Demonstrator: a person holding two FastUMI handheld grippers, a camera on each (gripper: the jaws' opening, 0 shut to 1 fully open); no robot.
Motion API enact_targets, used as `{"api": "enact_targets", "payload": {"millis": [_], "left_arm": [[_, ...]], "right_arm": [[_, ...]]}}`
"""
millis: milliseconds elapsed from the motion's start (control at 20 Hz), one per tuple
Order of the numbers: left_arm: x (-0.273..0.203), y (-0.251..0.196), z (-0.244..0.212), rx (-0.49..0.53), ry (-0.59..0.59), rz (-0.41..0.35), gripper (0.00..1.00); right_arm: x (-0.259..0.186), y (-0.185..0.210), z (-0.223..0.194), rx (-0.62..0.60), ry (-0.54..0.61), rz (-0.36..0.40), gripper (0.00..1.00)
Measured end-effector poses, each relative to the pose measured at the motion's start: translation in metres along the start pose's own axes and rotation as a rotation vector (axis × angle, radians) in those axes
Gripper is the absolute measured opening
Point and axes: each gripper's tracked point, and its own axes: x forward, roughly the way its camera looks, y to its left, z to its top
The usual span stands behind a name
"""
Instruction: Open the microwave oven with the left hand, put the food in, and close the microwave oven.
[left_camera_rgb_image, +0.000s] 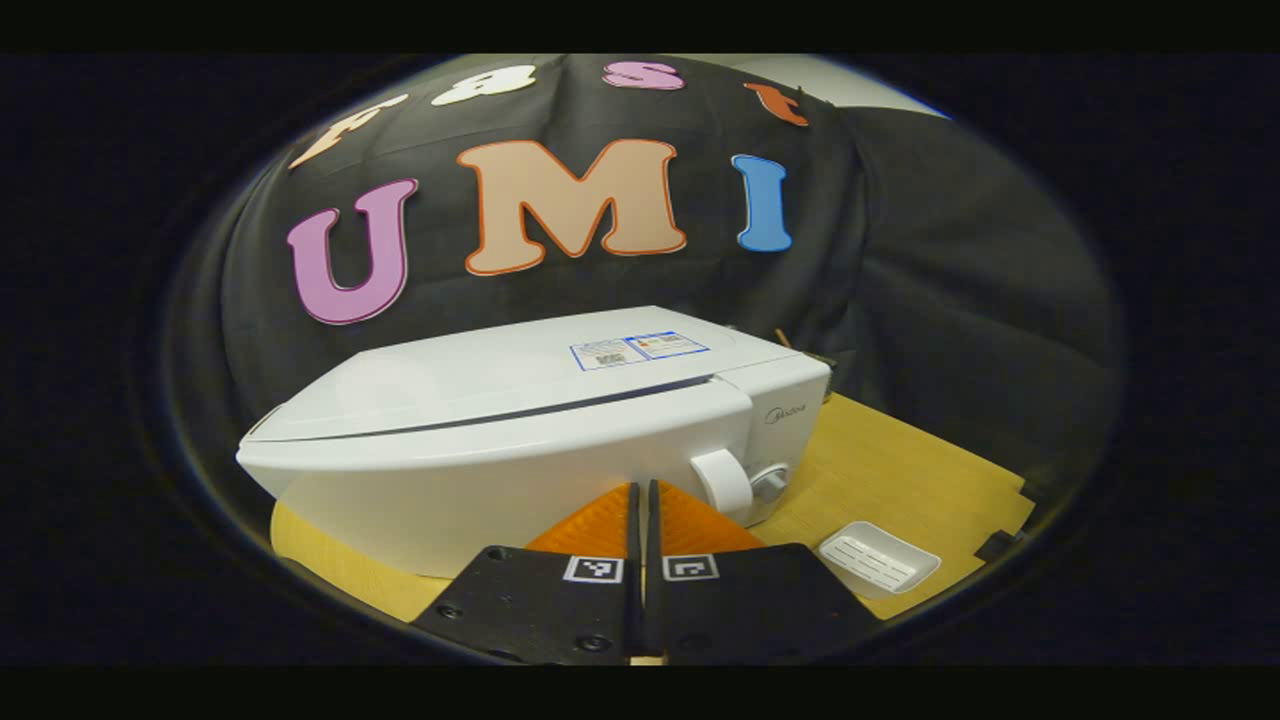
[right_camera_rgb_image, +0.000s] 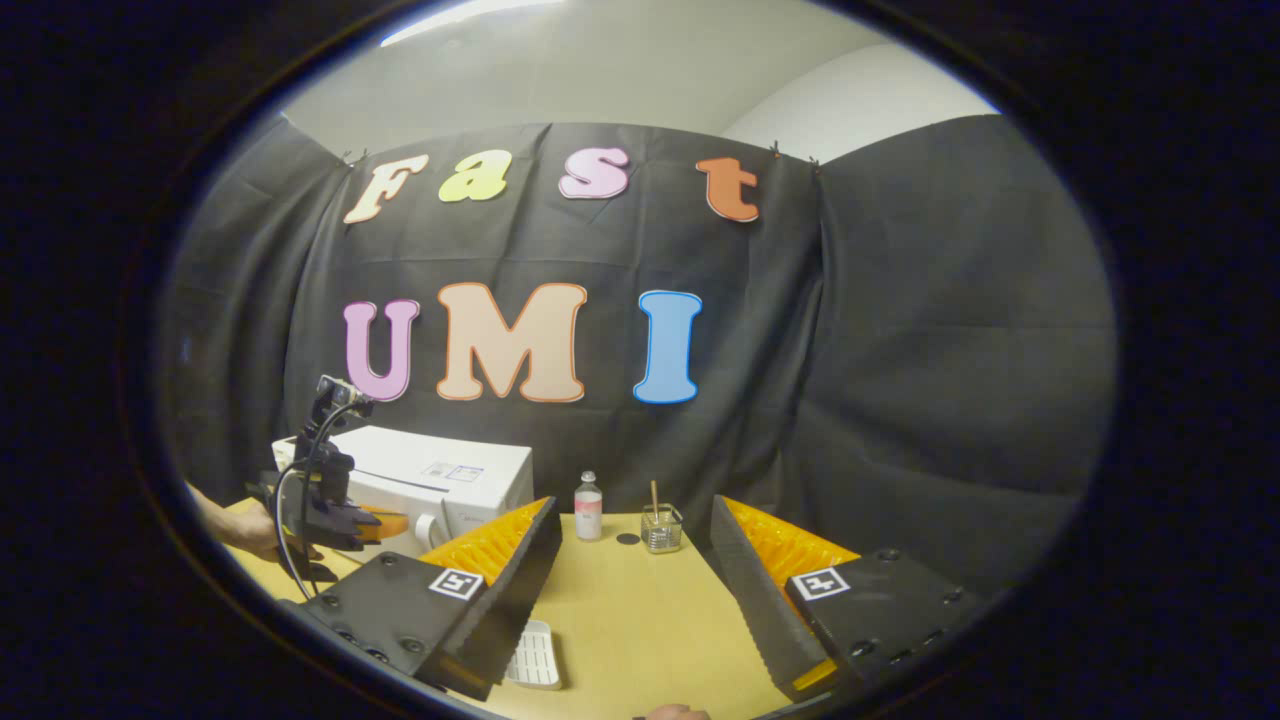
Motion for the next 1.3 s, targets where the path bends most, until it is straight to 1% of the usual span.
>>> {"api": "enact_targets", "payload": {"millis": [50, 100, 150, 200, 300, 400, 550, 600, 700, 850, 900, 950, 1000, 1050, 1100, 1150, 1200, 1300], "left_arm": [[0.006, 0.0, 0.001, 0.007, 0.002, 0.012, 0.02], [0.007, 0.004, 0.009, 0.034, -0.013, 0.021, 0.01], [0.007, 0.003, 0.009, 0.017, -0.015, 0.015, 0.02], [0.008, 0.002, 0.005, 0.013, -0.007, 0.012, 0.01], [0.008, 0.001, 0.005, 0.024, -0.007, 0.005, 0.01], [0.006, 0.003, 0.006, 0.038, -0.003, 0.02, 0.01], [0.001, 0.002, 0.011, 0.062, -0.006, 0.034, 0.02], [-0.006, 0.002, 0.017, 0.067, -0.028, 0.032, 0.01], [-0.025, 0.0, 0.034, 0.064, -0.078, 0.028, 0.01], [-0.069, 0.008, 0.059, 0.046, -0.159, 0.037, 0.01], [-0.086, 0.011, 0.068, 0.033, -0.187, 0.035, 0.04], [-0.103, 0.013, 0.075, 0.014, -0.218, 0.032, 0.03], [-0.117, 0.011, 0.084, -0.011, -0.245, 0.005, 0.08], [-0.136, 0.012, 0.09, -0.031, -0.269, -0.003, 0.39], [-0.147, 0.018, 0.086, -0.041, -0.295, 0.014, 0.69], [-0.171, 0.032, 0.101, -0.043, -0.313, 0.05, 0.99], [-0.183, 0.045, 0.104, -0.044, -0.325, 0.092, 0.97], [-0.207, 0.066, 0.111, -0.059, -0.348, 0.164, 0.98]], "right_arm": [[0.001, -0.001, 0.001, 0.002, -0.004, -0.001, 0.96], [0.003, -0.003, 0.001, -0.001, -0.004, -0.003, 0.96], [0.002, -0.005, 0.001, -0.004, -0.004, -0.005, 0.96], [0.001, -0.006, 0.003, -0.005, -0.008, -0.008, 0.96], [0.001, -0.009, 0.003, 0.001, -0.009, -0.015, 0.96], [0.001, -0.008, -0.003, 0.01, 0.007, -0.012, 0.96], [0.003, -0.001, -0.001, 0.029, 0.002, 0.0, 0.96], [0.004, 0.002, -0.001, 0.03, 0.002, 0.007, 0.95], [0.006, 0.008, 0.0, 0.022, -0.003, 0.014, 0.96], [0.01, 0.02, 0.0, 0.02, -0.001, 0.041, 0.96], [0.012, 0.023, 0.001, 0.017, 0.001, 0.05, 0.95], [0.014, 0.028, 0.001, 0.015, 0.004, 0.061, 0.95], [0.016, 0.032, 0.0, 0.016, 0.007, 0.073, 0.96], [0.018, 0.038, 0.0, 0.019, 0.01, 0.087, 0.97], [0.021, 0.044, 0.0, 0.018, 0.012, 0.098, 0.97], [0.025, 0.048, 0.0, 0.014, 0.011, 0.107, 0.97], [0.027, 0.054, 0.002, 0.012, 0.012, 0.118, 0.96], [0.031, 0.065, 0.006, 0.011, 0.001, 0.144, 0.96]]}}
